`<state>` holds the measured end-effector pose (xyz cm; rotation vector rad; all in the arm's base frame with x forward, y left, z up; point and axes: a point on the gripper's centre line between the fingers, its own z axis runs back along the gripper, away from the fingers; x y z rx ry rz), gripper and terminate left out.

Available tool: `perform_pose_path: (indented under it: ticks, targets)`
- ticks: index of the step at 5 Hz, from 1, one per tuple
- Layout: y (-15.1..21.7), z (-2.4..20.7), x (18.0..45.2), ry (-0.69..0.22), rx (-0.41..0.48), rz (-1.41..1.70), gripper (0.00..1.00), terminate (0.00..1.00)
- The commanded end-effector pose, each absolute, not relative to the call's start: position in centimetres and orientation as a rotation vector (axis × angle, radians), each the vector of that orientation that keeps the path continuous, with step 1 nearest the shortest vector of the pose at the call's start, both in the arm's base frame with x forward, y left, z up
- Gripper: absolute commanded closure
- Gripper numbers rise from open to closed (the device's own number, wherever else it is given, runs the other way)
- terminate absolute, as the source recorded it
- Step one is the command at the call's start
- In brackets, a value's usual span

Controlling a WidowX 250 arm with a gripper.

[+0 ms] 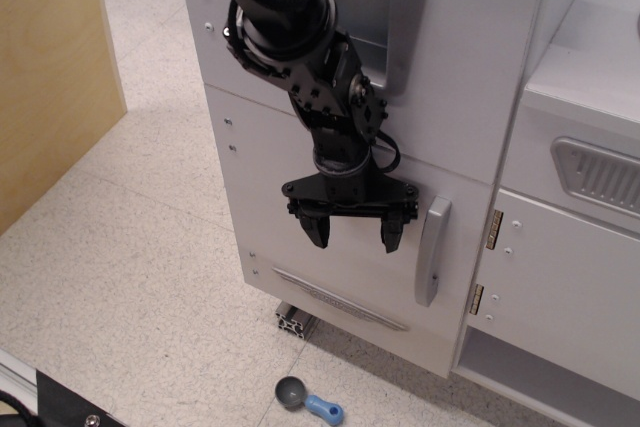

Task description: Close low fridge

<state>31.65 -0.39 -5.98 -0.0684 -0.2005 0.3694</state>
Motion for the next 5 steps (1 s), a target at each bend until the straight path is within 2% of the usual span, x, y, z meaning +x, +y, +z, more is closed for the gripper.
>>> perform_pose_path:
  ticks: [1,3,4,5]
  targets:
    - [0.2,-3.2,30.6,-0.244,-0.081,0.329,0.0,0.0]
    - [1.1,-2.3,27.8,-0.219,-0.039,0.295,0.0,0.0]
    - [1.1,-2.3,27.8,-0.219,-0.039,0.295,0.0,0.0]
    - [1.1,-2.3,27.8,-0.219,-0.039,0.295,0.0,1.0]
